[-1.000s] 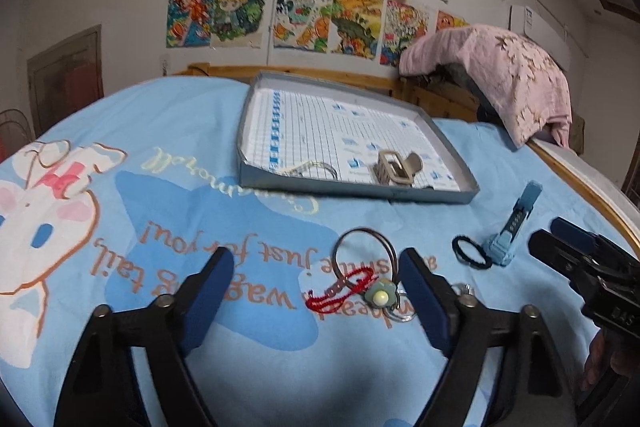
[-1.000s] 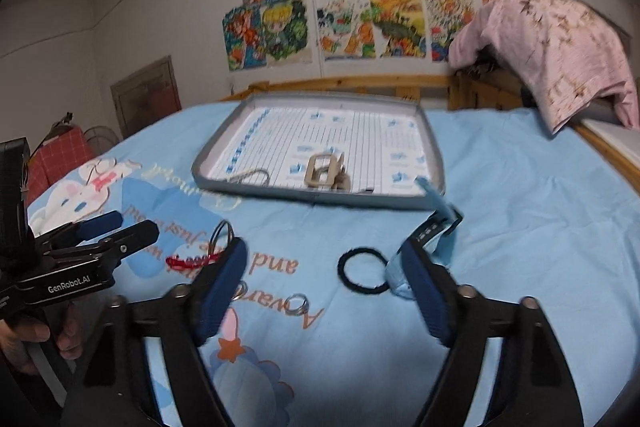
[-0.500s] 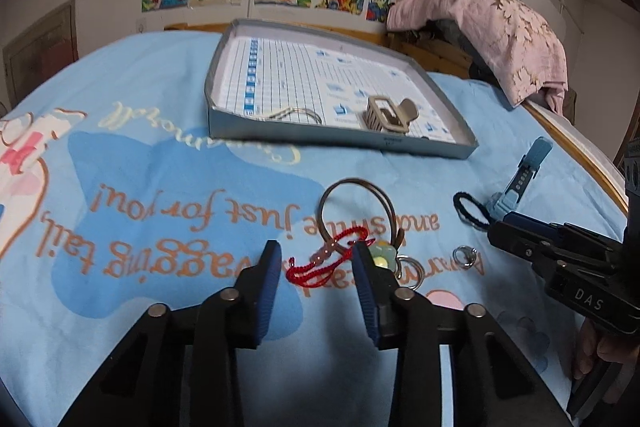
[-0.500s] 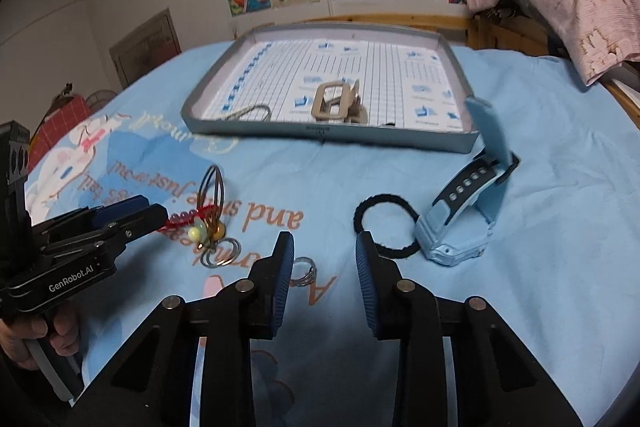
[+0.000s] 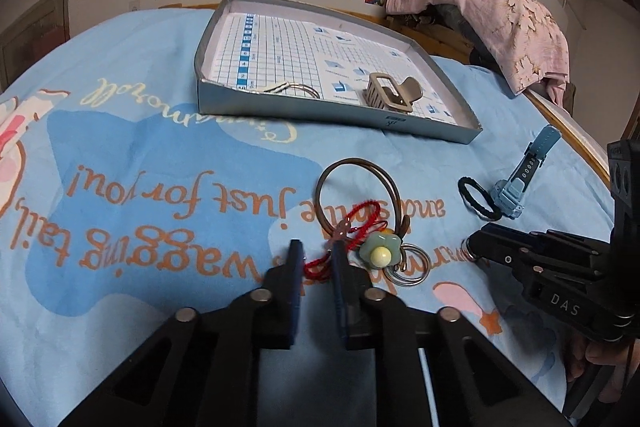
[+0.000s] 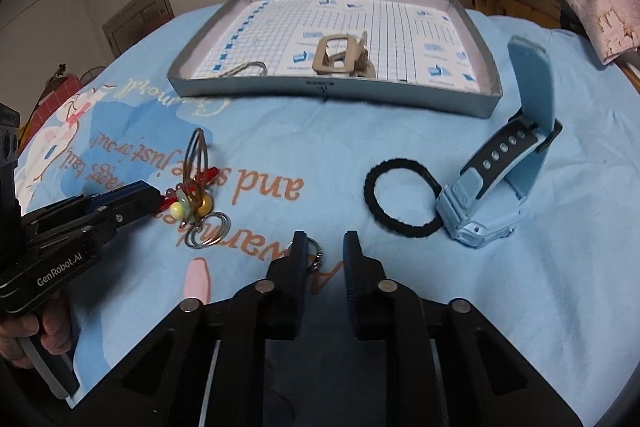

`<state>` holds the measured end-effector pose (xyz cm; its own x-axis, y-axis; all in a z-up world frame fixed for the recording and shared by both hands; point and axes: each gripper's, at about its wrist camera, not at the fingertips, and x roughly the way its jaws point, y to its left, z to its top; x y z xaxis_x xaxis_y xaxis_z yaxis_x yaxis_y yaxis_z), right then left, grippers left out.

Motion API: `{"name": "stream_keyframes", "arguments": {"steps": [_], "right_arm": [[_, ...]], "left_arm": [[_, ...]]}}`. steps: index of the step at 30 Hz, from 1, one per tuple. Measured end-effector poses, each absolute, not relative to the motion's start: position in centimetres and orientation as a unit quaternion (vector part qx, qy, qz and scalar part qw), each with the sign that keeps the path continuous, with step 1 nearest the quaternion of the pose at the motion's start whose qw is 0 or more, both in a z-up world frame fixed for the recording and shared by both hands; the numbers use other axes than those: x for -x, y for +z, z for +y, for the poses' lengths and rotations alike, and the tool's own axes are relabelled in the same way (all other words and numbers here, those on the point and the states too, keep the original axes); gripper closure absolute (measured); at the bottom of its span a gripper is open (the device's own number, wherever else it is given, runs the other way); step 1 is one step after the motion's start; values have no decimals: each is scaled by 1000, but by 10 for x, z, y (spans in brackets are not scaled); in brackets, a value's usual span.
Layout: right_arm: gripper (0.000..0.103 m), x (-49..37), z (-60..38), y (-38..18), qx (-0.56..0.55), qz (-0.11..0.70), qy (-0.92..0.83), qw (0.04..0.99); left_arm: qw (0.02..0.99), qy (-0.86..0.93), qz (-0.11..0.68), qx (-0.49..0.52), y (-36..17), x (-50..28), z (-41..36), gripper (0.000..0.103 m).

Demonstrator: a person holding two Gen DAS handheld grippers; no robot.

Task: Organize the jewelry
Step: 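Grasp the red beaded bracelet with the left tool while the right tool grasps a small silver ring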

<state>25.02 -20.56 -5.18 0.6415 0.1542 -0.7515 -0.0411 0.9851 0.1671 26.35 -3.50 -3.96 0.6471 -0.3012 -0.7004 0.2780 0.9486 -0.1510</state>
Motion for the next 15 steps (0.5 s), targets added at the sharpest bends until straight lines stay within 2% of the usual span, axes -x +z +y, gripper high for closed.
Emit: {"name": "stream_keyframes", "arguments": {"steps": [3,15], "right_arm": [[97,-250,-206,-53,-72,422,58,902],[99,-243,-211,-46,-86,395,71,912]], "left_arm": [[905,-166,391,17,-41,-264,-36,94],[904,-180,386,36,-37,-257,-34,98]]}}
